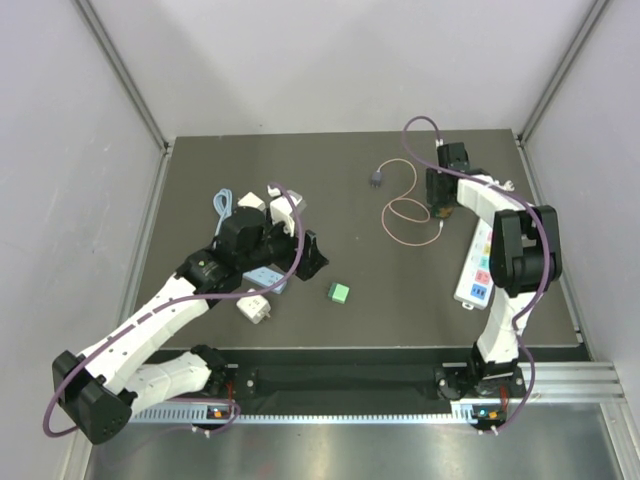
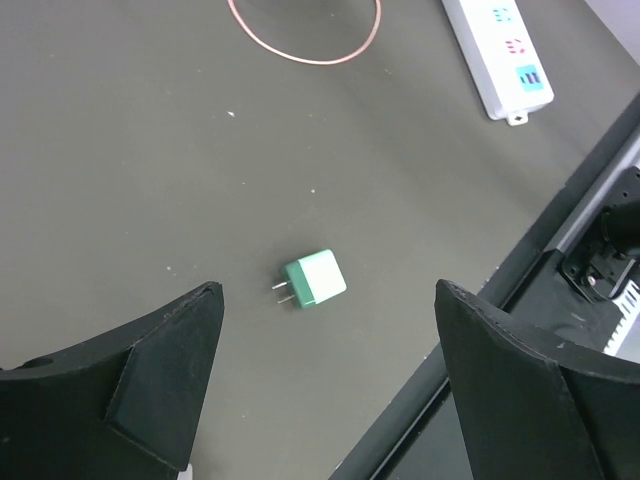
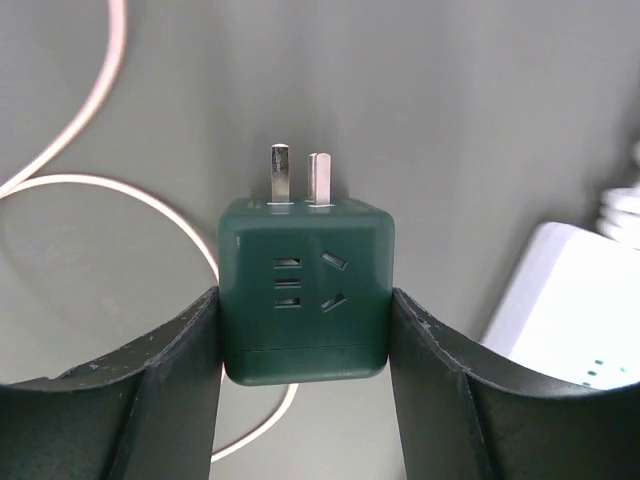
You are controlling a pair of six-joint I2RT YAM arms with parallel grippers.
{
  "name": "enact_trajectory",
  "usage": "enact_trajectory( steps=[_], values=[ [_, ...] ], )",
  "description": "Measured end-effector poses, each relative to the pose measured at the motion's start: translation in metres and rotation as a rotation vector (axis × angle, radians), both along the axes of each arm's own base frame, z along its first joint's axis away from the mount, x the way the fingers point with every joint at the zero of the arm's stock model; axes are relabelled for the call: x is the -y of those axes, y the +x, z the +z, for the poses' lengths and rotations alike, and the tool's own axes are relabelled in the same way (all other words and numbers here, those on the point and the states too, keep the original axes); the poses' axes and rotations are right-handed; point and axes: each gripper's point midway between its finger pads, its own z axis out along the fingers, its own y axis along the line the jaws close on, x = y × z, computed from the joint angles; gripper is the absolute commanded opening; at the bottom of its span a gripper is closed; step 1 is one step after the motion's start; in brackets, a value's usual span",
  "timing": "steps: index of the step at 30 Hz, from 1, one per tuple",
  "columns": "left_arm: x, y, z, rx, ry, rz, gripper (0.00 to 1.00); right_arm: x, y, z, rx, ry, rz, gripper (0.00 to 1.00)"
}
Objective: Insert the plug
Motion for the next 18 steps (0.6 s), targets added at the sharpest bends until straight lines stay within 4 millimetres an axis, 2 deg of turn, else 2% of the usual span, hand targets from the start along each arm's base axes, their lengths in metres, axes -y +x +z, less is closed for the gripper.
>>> enact_trajectory(
  steps=[4,7,13,16,18],
  values=[
    [0.003,-0.004,-0.003,-0.012,-0.006,-0.025,0.90,-0.017,-0.010,0.006,-0.026,0.100,0.031,0.25],
    [0.004,-0.006,-0.004,-0.018,-0.008,-0.036,0.94,-0.038,-0.024,0.027,-0.005,0.224,0.065,0.25],
    [0.014,-0.014,-0.005,-0.039,-0.013,-0.123,0.98,-0.091,-0.087,0.093,0.072,0.550,0.188,0.24],
    [0.022,-0.013,-0.007,-0.060,-0.002,-0.164,0.98,-0.115,-0.121,0.106,0.053,0.684,0.253,0.22],
    [0.026,-0.012,-0.008,-0.067,0.006,-0.183,0.98,-0.131,-0.146,0.106,0.011,0.775,0.289,0.21]
  ],
)
